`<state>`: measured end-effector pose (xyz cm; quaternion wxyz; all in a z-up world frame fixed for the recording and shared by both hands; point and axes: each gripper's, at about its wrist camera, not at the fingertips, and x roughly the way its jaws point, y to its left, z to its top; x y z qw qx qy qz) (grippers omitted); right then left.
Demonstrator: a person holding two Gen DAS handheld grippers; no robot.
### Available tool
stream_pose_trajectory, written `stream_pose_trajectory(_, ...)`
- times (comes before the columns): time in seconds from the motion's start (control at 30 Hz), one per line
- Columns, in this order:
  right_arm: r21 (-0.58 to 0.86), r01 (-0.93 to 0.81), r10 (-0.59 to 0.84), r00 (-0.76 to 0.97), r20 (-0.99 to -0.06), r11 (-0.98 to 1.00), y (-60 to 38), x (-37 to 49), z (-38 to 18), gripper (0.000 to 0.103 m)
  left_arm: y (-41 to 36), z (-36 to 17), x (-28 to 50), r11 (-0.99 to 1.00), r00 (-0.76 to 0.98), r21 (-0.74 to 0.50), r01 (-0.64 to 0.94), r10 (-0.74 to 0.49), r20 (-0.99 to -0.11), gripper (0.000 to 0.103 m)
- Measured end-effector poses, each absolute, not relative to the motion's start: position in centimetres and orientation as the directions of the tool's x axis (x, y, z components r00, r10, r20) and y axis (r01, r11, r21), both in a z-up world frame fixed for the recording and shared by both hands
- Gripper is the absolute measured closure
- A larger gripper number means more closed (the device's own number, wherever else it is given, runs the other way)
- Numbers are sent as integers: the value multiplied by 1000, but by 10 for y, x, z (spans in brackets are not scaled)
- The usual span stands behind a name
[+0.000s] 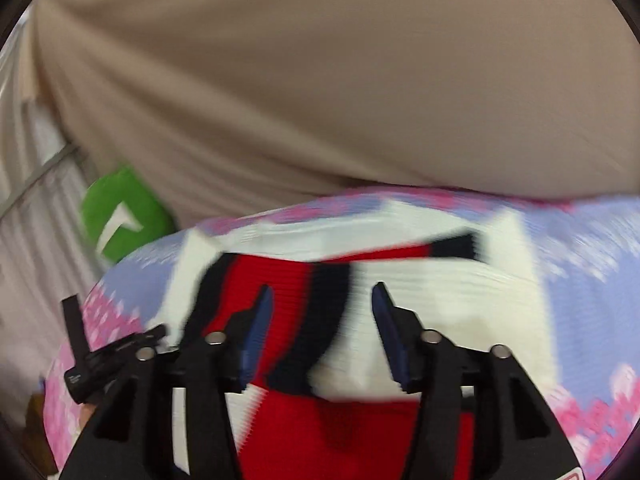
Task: Fold small clothes
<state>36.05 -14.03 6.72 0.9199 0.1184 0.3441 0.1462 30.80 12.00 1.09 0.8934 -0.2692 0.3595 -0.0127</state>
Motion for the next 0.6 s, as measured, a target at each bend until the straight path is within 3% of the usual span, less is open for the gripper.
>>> stream_pose_trajectory(0.2,302,-308,431,614,-661,902,-35,435,59,46,122,11,309,855,743,-492,-167,-219,-632,87)
stream_pose_trajectory(0.37,290,-307,417,537,-734,906,3,472,38,36,123,11,309,856,744,-489,-166,-216,-632,87)
stream_pose_trajectory(0.4,271,-302,396,522,-756,914,8,477,29,42,123,11,309,856,745,-490,-167,-216,-632,87)
stream_pose_trajectory(0.43,256,-313,389,507,-769,914,18,484,23,71,123,11,308,854,746,-492,-170,-215,-630,87)
stream_pose_trajectory(0.47,270,-338,414,495,-764,902,26,487,24,87,125,11,307,849,751,-499,-175,-213,-625,87)
stream_pose_trajectory(0.5,277,-352,430,503,-750,894,33,488,32,93,127,10,305,841,757,-508,-186,-208,-620,87)
stream_pose_trajectory(0.6,277,-447,506,554,-661,851,49,478,68,93,132,10,299,830,776,-513,-218,-172,-607,87)
